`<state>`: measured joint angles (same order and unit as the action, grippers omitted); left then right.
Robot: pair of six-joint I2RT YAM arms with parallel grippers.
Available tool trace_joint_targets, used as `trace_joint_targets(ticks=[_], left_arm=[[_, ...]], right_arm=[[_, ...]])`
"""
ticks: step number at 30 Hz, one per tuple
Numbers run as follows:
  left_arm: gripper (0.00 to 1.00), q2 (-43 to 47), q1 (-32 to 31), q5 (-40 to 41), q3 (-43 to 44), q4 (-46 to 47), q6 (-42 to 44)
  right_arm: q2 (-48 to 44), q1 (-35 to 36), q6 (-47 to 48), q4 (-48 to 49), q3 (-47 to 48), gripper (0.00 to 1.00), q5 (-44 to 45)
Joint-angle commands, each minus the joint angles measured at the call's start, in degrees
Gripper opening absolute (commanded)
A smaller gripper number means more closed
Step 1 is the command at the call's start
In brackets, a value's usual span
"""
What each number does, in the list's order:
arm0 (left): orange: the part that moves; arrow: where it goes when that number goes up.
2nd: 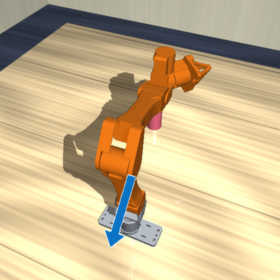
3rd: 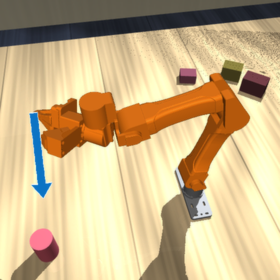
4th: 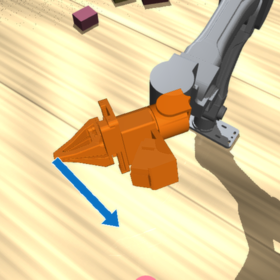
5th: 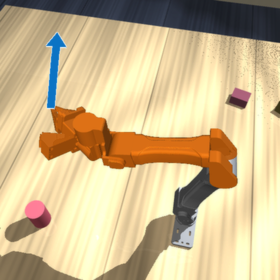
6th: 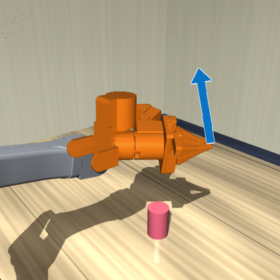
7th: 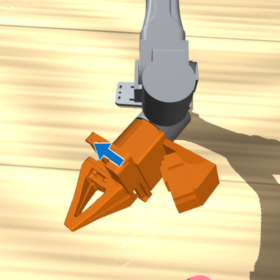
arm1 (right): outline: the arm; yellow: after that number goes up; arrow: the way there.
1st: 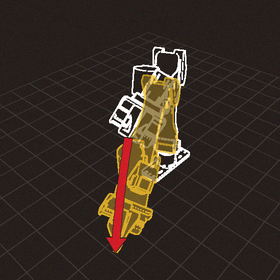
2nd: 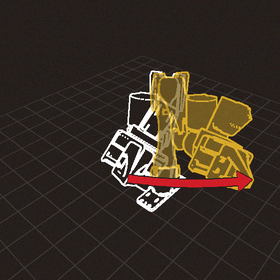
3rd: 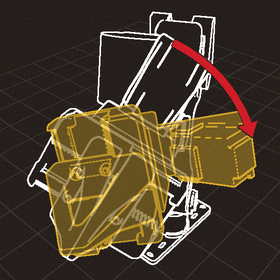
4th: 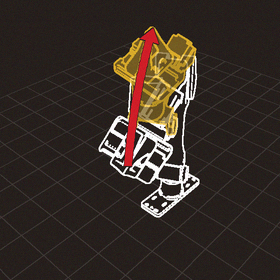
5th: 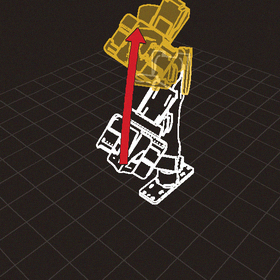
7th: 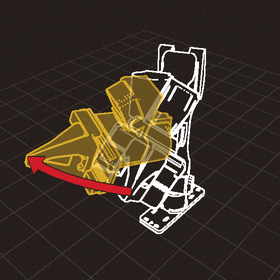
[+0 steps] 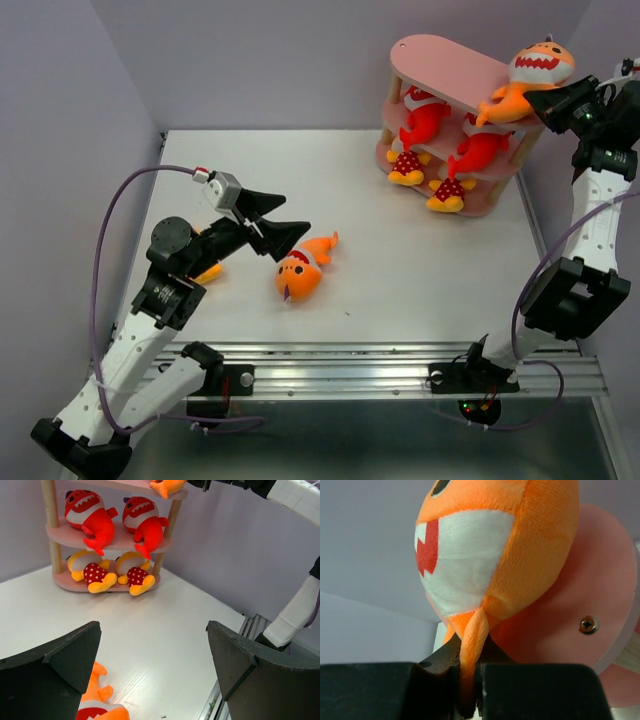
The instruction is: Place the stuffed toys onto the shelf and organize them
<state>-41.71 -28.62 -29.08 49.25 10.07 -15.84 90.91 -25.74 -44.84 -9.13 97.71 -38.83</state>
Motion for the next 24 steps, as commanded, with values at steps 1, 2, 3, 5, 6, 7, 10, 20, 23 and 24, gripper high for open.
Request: trace_joint_targets(ticks=[1,2,3,5,6,7,10,20,23,24], left_arm=[[0.99,1.37,0.32,0.96,-0.65,1.27,1.07],[0.99,1.72,0.41,1.13,-1.0,1.27,0.98],[0.99,1.72,0.32,1.22,-1.18,1.36,0.89],[0.99,1.9,0.32,1.48,-1.44,1.36,0.81],[0.99,1.9,0.32,1.57,-1.44,1.36,0.72],[0.99,1.99,0.41,1.57,-1.53,1.45,0.54],[0.99,2.25,0.41,1.66,-1.53,1.62,0.28],[0.99,2.69,0.41,1.66,-1.71,2.06,-0.69],[0.99,2.87,0.41,1.66,-1.71,2.06,-1.04],[0.99,2.87,0.41,1.66,-1.62,1.98,-1.13]], right_arm=[[1.1,-1.6,-2.7,1.83,3.63,0.03,-3.35],[1.63,-1.6,-3.14,2.09,3.19,0.04,-3.88],[1.72,-1.6,-3.84,2.53,2.84,0.08,-4.5],[2.07,-1.6,-4.38,2.71,2.49,0.12,-5.03],[2.25,-1.6,-4.73,2.88,2.22,0.13,-5.2],[2.42,-2.21,-5.69,3.32,1.61,0.17,-5.64],[2.43,-2.73,-8.24,5.17,0.03,0.21,-6.52],[1.72,-3.88,-11.32,8.33,-1.38,0.22,-8.19],[1.9,-3.88,-12.46,10.42,-2.0,0.18,-8.89],[1.9,-3.88,-13.42,11.31,-2.52,0.17,-9.24]])
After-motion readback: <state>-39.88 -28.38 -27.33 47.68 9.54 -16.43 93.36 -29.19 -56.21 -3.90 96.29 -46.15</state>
